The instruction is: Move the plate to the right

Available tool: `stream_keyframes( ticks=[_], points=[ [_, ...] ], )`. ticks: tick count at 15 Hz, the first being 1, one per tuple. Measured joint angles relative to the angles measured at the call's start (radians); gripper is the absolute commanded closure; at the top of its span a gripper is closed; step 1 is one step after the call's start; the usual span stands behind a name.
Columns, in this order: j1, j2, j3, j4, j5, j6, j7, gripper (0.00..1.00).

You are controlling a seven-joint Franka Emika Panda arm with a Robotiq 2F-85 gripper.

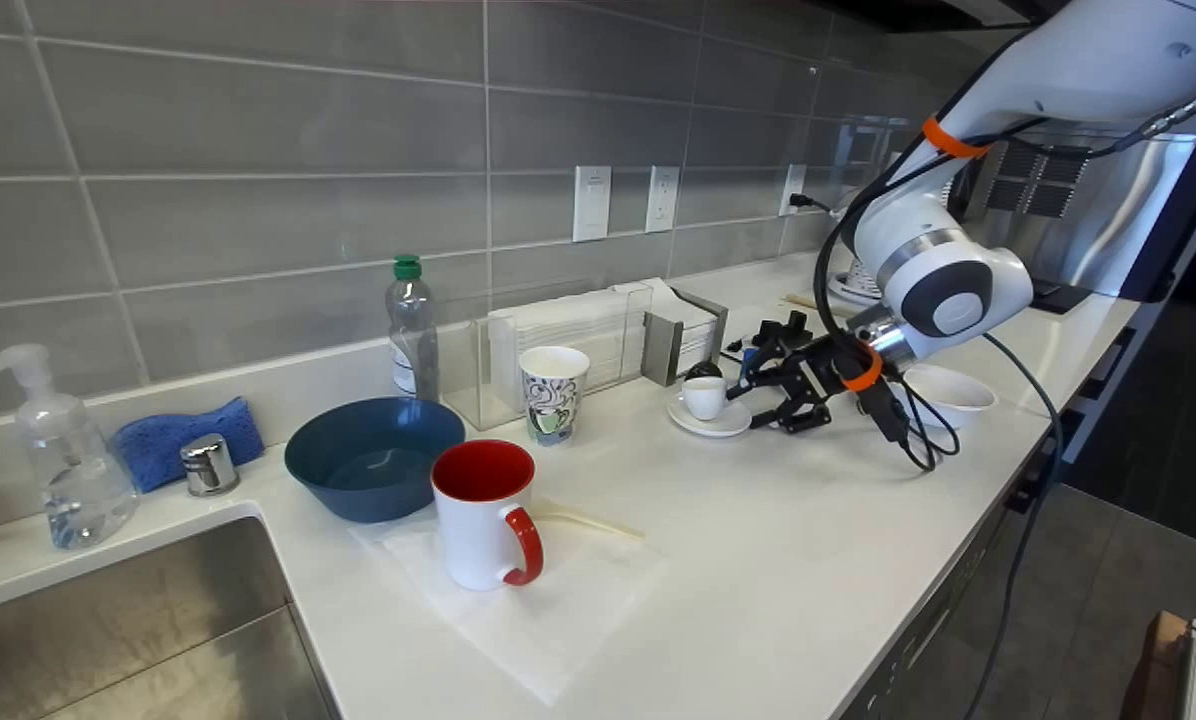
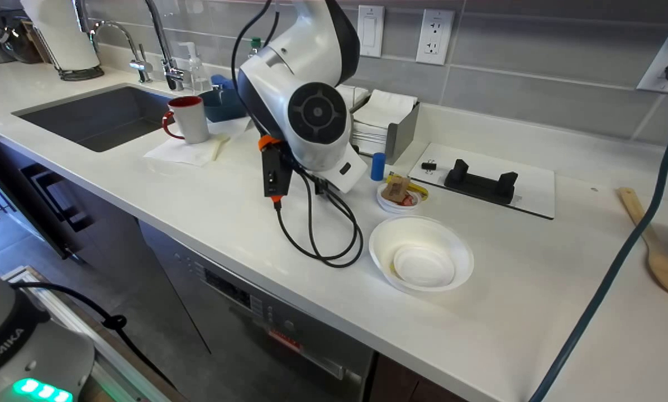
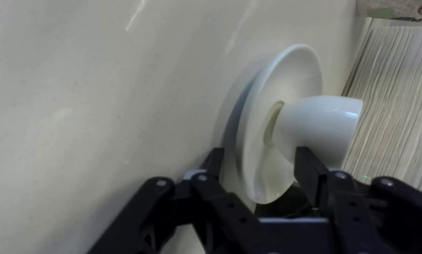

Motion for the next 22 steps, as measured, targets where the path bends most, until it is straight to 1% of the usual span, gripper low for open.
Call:
stream_keyframes(
  ticks=[1,3,6,12,16,19,22],
  points=[
    [0.003,-0.003,0.0,0.001,0.0,0.0,0.003,0.04],
    [0.008,-0.012,0.0,-0.002,0.0,0.002,0.006,0.0],
    [0.011,-0.041,-0.001,-0.032,-0.003,0.036,0.015,0.0],
    [0.011,-0.075,-0.004,-0.07,-0.016,0.093,0.074,0.0],
    [0.012,-0.108,-0.004,-0.112,-0.024,0.135,0.081,0.0],
    [0.014,-0.182,-0.004,-0.195,-0.079,0.172,0.081,0.0],
    [0.014,-0.32,0.002,-0.309,-0.176,0.212,0.084,0.0]
  ],
)
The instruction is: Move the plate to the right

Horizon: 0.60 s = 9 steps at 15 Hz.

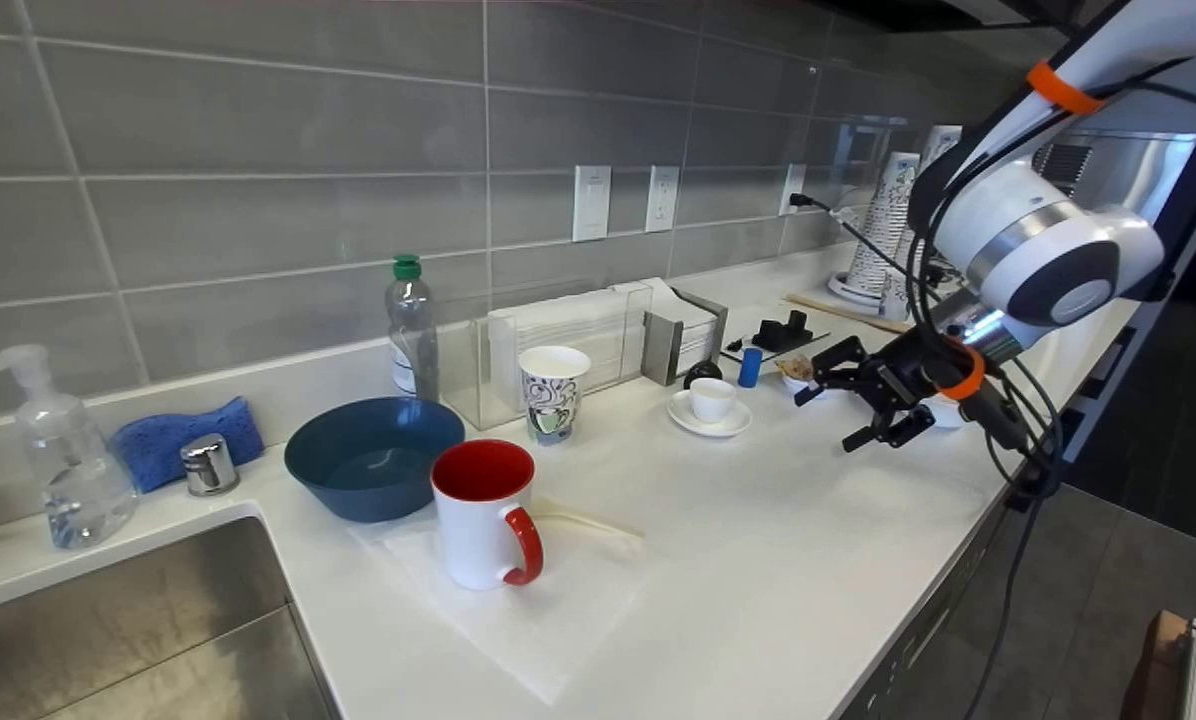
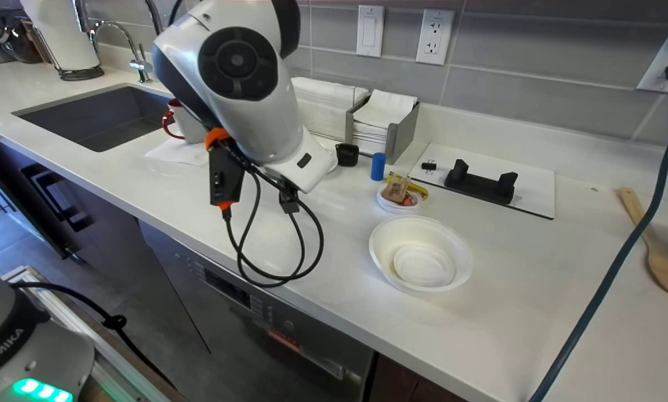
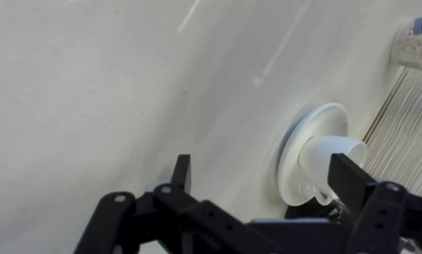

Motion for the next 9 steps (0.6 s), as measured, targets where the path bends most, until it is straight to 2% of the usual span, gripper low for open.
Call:
stream_keyframes(
  ticks=[3,5,7,9],
  points=[
    [0.001,-0.15,0.035,-0.092,-0.145,0.06,0.069,0.0],
    [0.007,-0.203,0.081,-0.091,-0.267,0.117,0.172,0.0],
    [0.022,-0.228,0.141,-0.079,-0.405,0.222,0.305,0.0],
    [0.007,-0.235,0.243,-0.074,-0.552,0.319,0.437,0.0]
  ],
)
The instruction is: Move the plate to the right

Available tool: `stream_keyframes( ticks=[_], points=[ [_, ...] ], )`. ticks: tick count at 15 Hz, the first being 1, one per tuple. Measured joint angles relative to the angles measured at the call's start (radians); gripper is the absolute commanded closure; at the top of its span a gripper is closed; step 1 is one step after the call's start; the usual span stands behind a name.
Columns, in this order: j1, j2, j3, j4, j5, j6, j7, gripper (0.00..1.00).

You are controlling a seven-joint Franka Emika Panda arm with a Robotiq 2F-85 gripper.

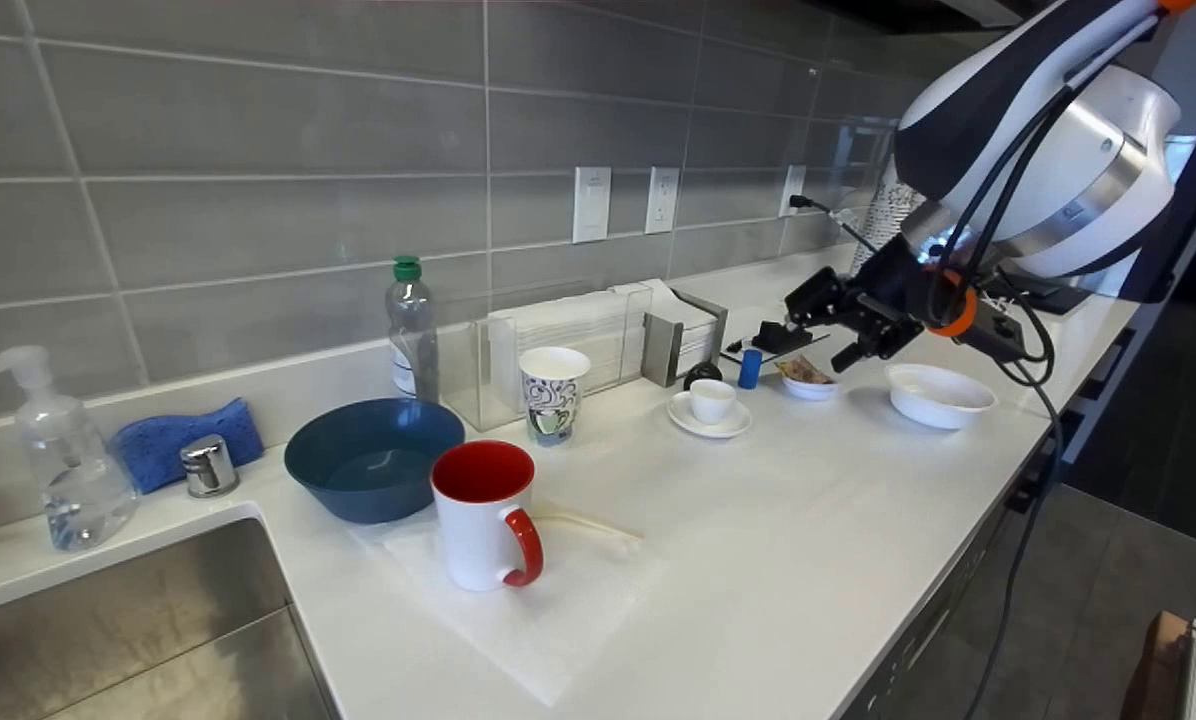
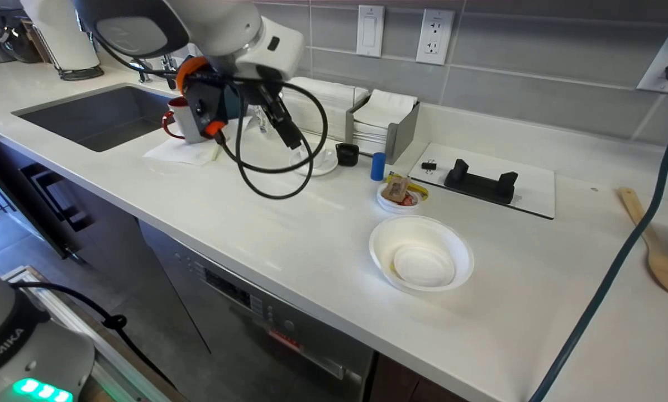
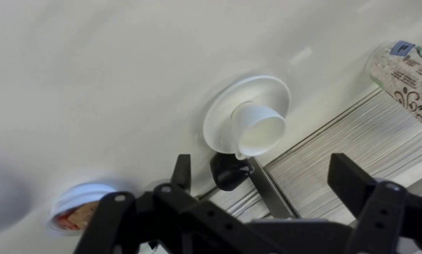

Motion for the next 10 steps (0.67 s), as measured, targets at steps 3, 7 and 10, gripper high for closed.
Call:
stream_keyframes(
  ticks=[3,7,10],
  points=[
    [-0.112,0.005,0.194,-0.001,-0.239,0.007,0.141,0.0],
    [-0.199,-0.057,0.306,0.007,-0.516,-0.176,0.218,0.0],
    [-0.009,-0.141,0.104,0.008,-0.615,-0.332,0.178,0.0]
  ],
)
